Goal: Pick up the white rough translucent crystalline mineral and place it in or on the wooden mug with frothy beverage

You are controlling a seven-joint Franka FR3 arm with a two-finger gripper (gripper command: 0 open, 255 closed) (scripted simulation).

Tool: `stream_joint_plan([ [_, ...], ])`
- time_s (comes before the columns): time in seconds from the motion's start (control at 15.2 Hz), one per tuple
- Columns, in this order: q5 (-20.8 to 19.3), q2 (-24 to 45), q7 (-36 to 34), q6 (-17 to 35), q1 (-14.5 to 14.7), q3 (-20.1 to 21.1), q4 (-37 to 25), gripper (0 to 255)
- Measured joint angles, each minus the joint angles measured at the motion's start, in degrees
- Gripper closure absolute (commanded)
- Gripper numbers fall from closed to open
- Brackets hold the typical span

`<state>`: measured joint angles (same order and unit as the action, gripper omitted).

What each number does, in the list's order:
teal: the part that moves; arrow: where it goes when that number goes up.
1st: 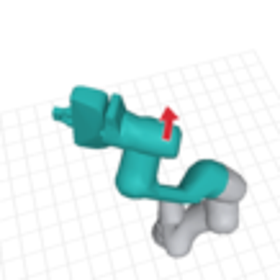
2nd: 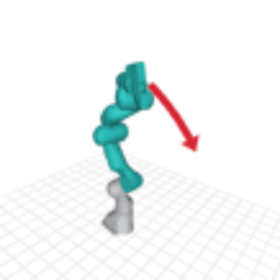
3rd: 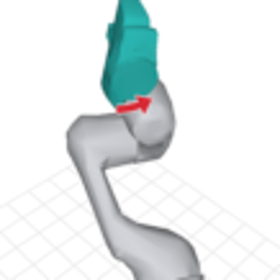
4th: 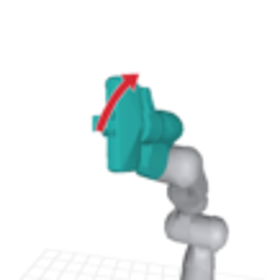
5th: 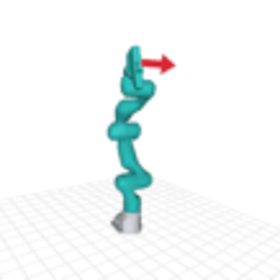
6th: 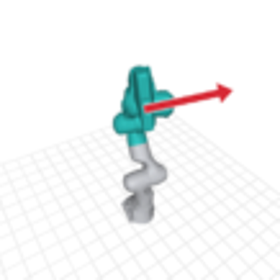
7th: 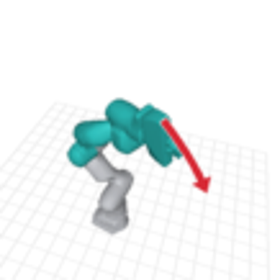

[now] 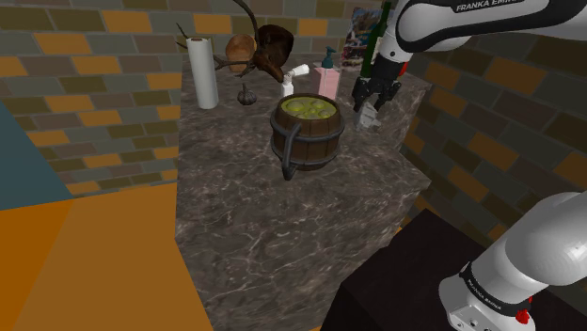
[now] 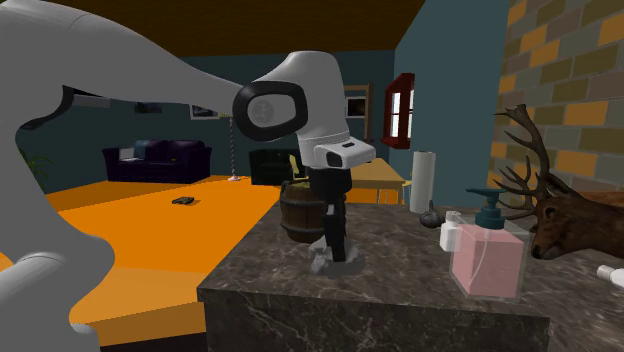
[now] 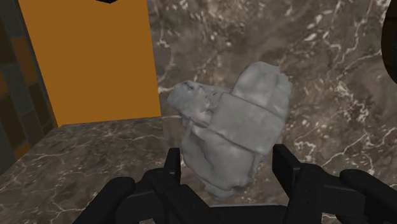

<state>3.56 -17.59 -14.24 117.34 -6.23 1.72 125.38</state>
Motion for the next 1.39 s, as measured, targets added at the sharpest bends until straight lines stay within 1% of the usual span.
stream_joint_plan([
  [0.59, 0.0, 0.0, 0.0, -0.4, 0.0, 0.0, -0.3, 255],
  [0.79, 0.0, -0.5, -0.1, -2.1, 0.0, 0.0, -1.6, 255],
  [1.39, -0.2, -0.1, -0.5, -9.2, 0.0, 0.0, -9.1, 255],
])
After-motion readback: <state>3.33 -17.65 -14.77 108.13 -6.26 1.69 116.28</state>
